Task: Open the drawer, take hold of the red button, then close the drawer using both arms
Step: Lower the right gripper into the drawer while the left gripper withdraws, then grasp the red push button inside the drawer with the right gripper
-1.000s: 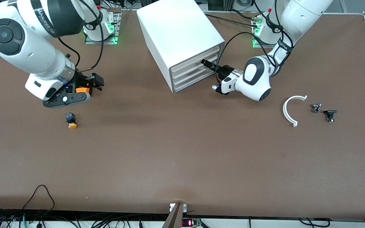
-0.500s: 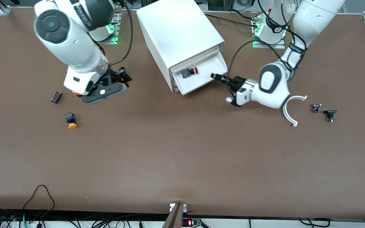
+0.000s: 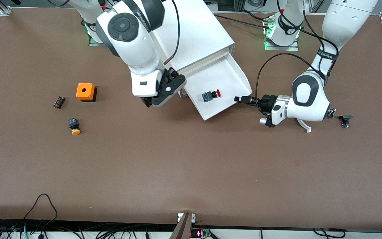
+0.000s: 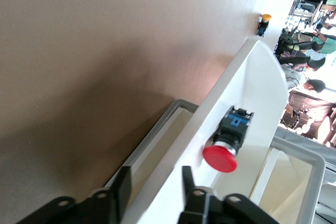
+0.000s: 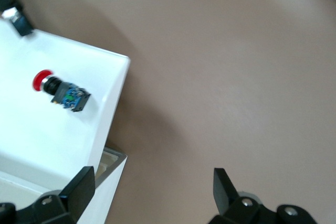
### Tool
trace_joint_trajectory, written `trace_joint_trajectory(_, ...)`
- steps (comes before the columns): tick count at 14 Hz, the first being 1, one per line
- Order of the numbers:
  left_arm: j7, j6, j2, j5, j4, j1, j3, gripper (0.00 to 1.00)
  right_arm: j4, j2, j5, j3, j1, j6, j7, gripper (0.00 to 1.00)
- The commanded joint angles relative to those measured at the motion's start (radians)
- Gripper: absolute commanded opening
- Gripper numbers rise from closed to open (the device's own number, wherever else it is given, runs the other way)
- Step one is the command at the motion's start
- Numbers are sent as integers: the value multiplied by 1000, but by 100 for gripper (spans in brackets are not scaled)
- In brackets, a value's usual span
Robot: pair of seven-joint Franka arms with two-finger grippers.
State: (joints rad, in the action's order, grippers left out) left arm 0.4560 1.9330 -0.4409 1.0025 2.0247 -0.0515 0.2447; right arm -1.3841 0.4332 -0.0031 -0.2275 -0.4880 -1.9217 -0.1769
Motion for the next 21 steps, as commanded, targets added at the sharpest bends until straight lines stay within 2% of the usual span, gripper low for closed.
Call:
trace_joint_trajectory(1,-14,68,98,-112,0,-11,-5,100,124,97,-6,-1,-85,-5,-111,100)
trace_joint_trajectory(3,-14,115,193,-411,-50,-30,-5,100,171,156,-17,0,-150,-60,-170,100)
trace_joint_trajectory(4,-16,119,244,-502,-63,-36,-5,100,187,182,-37,0,-162,-84,-185,100)
trace_joint_trajectory(6,-19,139,348,-559,-66,-89,-11,100,203,211,-63,0,-187,-79,-237,100)
trace_joint_trajectory(7,-19,130,401,-576,-64,-109,-37,100,198,219,-86,0,-198,-77,-252,100)
trace_joint_trajectory(9,-28,23,511,-736,-69,-113,-96,100,195,243,-123,0,-211,-74,-318,100)
trace_joint_trajectory(11,-103,-116,556,-890,-139,-113,-113,100,197,281,-126,0,-218,-82,-412,100)
trace_joint_trajectory(13,-279,-247,556,-955,-204,-111,-120,100,198,292,-126,0,-219,-88,-458,100)
trace_joint_trajectory(15,-374,-273,556,-1018,-227,-105,-120,100,195,298,-126,2,-219,-79,-505,100)
trace_joint_trajectory(17,-487,-314,554,-1016,-227,-107,-133,100,195,303,-126,2,-221,-80,-545,100)
trace_joint_trajectory(18,-499,-313,554,-1010,-227,-102,-152,100,195,312,-127,2,-227,-82,-549,100)
trace_joint_trajectory(21,-504,-312,554,-1010,-227,-97,-153,100,195,332,-141,2,-244,-88,-546,100)
